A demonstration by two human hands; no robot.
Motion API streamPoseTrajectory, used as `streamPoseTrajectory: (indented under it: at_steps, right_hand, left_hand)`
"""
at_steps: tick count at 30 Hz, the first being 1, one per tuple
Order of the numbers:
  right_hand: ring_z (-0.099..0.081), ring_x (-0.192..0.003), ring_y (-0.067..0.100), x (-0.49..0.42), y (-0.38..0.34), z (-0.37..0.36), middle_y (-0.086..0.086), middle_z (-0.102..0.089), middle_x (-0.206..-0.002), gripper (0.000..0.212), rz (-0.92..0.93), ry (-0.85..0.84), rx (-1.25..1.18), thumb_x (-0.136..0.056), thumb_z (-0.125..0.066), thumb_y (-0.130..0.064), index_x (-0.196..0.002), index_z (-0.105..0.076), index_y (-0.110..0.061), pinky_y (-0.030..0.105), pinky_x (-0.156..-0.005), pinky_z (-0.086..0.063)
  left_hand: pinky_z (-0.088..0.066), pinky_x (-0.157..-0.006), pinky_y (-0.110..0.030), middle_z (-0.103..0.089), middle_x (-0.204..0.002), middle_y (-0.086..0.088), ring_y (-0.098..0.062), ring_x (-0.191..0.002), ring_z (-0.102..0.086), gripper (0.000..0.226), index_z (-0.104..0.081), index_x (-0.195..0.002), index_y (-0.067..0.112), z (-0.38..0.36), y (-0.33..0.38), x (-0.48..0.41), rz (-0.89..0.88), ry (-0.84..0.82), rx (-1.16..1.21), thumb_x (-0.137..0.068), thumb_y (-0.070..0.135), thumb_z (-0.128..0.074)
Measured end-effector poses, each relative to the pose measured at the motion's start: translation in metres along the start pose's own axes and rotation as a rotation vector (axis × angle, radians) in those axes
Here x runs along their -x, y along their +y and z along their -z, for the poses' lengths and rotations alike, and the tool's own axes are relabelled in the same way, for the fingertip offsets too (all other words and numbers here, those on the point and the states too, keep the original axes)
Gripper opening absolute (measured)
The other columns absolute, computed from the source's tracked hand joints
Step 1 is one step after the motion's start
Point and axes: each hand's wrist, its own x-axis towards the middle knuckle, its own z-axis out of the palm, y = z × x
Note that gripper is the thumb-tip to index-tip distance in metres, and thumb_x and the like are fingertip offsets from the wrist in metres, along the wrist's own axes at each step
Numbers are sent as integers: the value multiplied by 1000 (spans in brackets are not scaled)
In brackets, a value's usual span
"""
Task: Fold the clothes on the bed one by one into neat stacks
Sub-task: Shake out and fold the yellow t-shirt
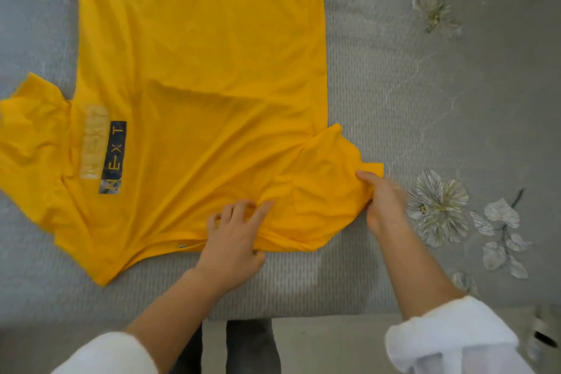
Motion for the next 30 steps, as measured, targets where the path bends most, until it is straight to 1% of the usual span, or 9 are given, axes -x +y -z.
streamPoseTrajectory:
  at_steps: [3, 7, 12, 16, 19, 21, 23, 27, 30]
  right_hand:
    - [-58, -84, 22, -1, 6, 27, 2, -64, -84, 17, 59, 111, -8, -77, -72, -7, -74, -59, -17, 35, -71, -47]
    - [-62, -82, 20, 4, 33, 54, 6, -64, -91, 9, 43, 153, 32, -86, -66, -10, -83, -60, -15, 37, -64, -56]
    - [-64, -86, 25, 6, 34, 53, 12, -64, -98, 4, 51, 91, -6, -91, -61, -16, -94, -60, -13, 27, -47, -55]
    - [-55, -59, 7, 24, 8, 38, -5, -60, -67, 14, 300, 125, 92, -90, -62, -13, -79, -55, -19, 26, -44, -46]
    - [-59, -55, 1, 54, -13, 16, -14, -64, -65, 13, 575, -172, 266, -89, -64, -14, -80, -56, -21, 27, -45, -49]
    - [-63, -65, 6, 70, -16, -3, -13, -67, -78, 7, 659, -488, 518, -86, -66, -28, -87, -61, -23, 24, -51, -51]
    - [-63, -79, 7, 72, -10, -16, -13, -67, -93, 18, 671, -614, 766, -84, -64, -42, -95, -65, -27, 24, -60, -49]
    - [-49, -119, 15, 53, 11, -27, 0, -54, -135, 33, 851, -460, 1158, -94, -57, -26, -126, -59, -20, 27, -96, -36]
    - [-3, -148, 19, 43, 29, -32, -4, -7, -161, 65, 927, -520, 1503, -94, -50, -45, -151, -22, -31, 39, -116, -11]
  left_hand:
    - [-26, -93, -40, -56, -116, 4, -21, -112, -51, 43, -37, -129, 34, -8, 23, -1, -75, -56, -87, -87, 36, -46]
    - [-42, -69, -33, -64, -101, -1, -24, -91, -61, 53, -28, -137, 38, -17, 29, 16, -179, -235, -51, -87, 49, -41]
    - [-48, -66, -33, -61, -103, 6, -16, -84, -60, 57, -17, -146, 43, -26, 29, 2, -170, -90, 127, -93, 48, -39]
    - [-42, -65, -31, -52, -122, 4, -19, -95, -59, 61, -14, -148, 42, -43, 46, -2, -234, -97, 84, -93, 45, -42]
    - [-45, -67, -34, -55, -117, 1, -22, -95, -59, 60, -18, -146, 43, -49, 49, 0, -228, -133, 131, -91, 41, -43]
    - [-41, -62, -35, -60, -111, -3, -26, -90, -60, 60, -21, -146, 42, -50, 49, 3, -247, -160, 144, -91, 35, -43]
    - [-37, -59, -36, -64, -105, -6, -29, -86, -61, 61, -21, -146, 38, -49, 49, 7, -278, -195, 128, -90, 29, -42]
    - [-38, -60, -36, -64, -106, -9, -32, -88, -61, 62, -18, -147, 37, -44, 49, 13, -348, -244, 97, -92, 24, -42]
    - [-39, -62, -38, -63, -112, -11, -34, -93, -60, 62, -18, -148, 36, -42, 49, 13, -388, -272, 52, -94, 23, -44]
